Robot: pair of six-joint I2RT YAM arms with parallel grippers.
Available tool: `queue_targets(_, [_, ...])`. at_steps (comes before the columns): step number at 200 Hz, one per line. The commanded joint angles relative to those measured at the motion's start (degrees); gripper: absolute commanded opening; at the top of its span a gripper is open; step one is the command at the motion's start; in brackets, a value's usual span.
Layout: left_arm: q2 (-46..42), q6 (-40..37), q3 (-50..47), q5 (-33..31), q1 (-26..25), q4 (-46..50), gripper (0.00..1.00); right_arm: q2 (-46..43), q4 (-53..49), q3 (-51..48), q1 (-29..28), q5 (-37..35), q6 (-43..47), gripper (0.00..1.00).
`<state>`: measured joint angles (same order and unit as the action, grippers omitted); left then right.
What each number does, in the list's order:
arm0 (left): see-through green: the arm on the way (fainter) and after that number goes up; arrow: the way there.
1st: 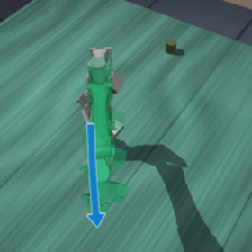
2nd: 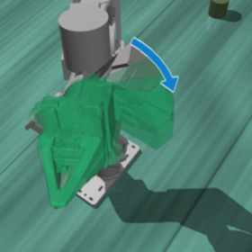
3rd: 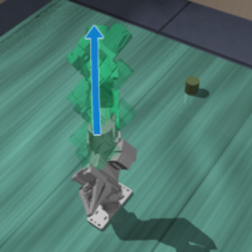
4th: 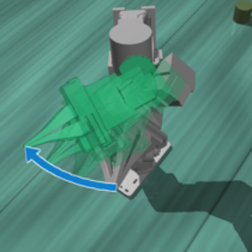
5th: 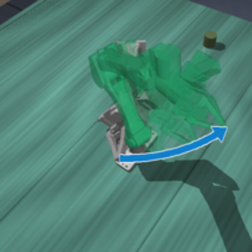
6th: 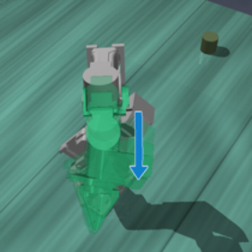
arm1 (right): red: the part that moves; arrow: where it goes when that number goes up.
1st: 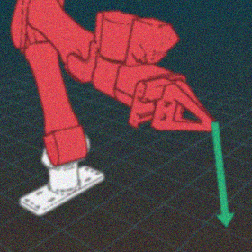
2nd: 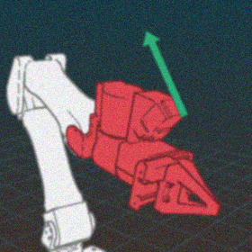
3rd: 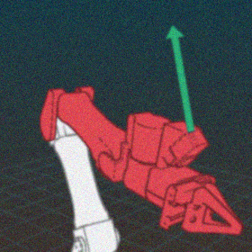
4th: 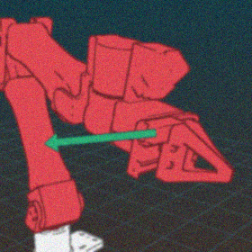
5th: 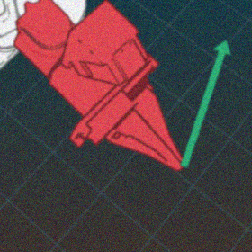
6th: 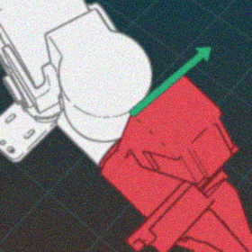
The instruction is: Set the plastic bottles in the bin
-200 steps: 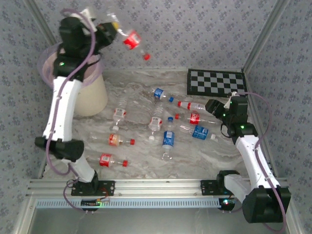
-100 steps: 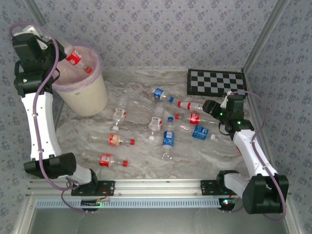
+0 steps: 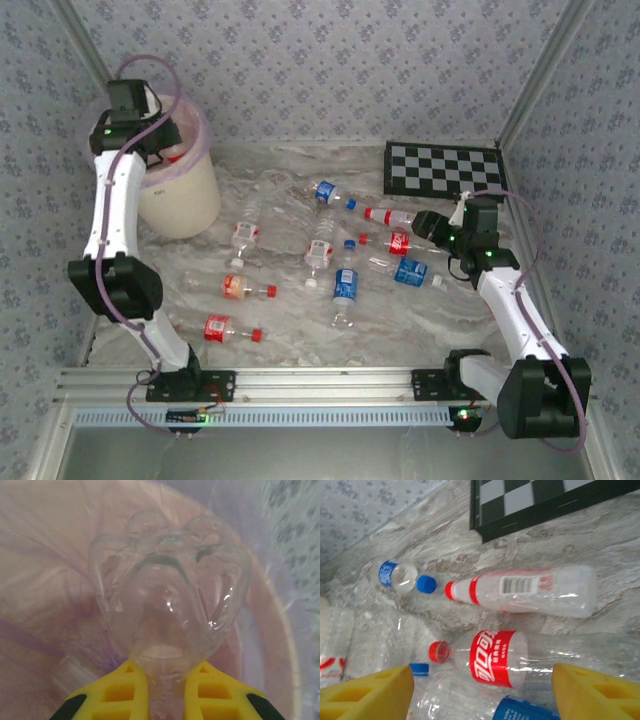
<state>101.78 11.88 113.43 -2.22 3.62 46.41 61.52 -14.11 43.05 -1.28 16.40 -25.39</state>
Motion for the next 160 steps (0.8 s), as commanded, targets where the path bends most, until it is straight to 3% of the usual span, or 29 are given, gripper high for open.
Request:
queue_targets(1, [0.8, -2.6, 0.2, 0.3, 0.4, 3.6, 0.00, -1.0, -1.3, 0.2, -0.1, 6.8, 2.9, 0.76])
queue_targets(25, [1.3, -2.4, -2.5, 1.7, 0.4, 2.7, 0.00, -1.1, -2.2, 0.2, -0.2, 7.7, 3.8, 0.77])
queue_targets(37, [1.2, -2.4, -3.2, 2.1, 0.5, 2.6, 0.18, -1.2, -2.7, 0.0, -0.2, 7.3, 4.1, 0.77])
queue_targets(50, [0.8, -2.9, -3.0, 3.3, 0.4, 2.5, 0.48, -1.7, -2.4, -0.5, -0.2, 8.0, 4.8, 0.78])
queue_targets(68, [-0.3, -3.3, -2.0, 4.2, 0.6, 3.2, 0.66, -3.3, -0.7, -1.4, -0.2, 9.5, 6.2, 0.81])
queue_targets(71, [-0.4, -3.5, -1.1, 4.2, 0.6, 3.6, 0.68, -3.6, -0.5, -1.6, -0.2, 9.3, 6.5, 0.86])
queue_targets(73, [-0.5, -3.5, -0.3, 4.2, 0.6, 3.8, 0.69, -4.0, -0.5, -1.6, -0.2, 9.0, 6.8, 0.97])
queue_targets(75, [-0.6, -3.6, 0.1, 4.2, 0.6, 4.0, 0.70, -4.1, -0.5, -1.6, -0.2, 8.9, 6.8, 0.99])
queue_targets(96, [-1.7, -4.8, 4.0, 4.0, 0.5, 6.9, 0.79, -6.0, -2.4, -1.3, -0.2, 2.9, 7.7, 1.00])
queue_targets(127, [-5.8, -6.3, 7.2, 2.2, -0.6, 8.6, 0.83, -6.6, -8.3, 0.6, 0.2, -5.2, 4.7, 1.00])
queue_targets(160, [-10.9, -8.1, 8.0, -0.2, -6.6, 8.9, 0.84, -3.9, -23.2, 5.9, 3.3, -9.5, -4.7, 1.00])
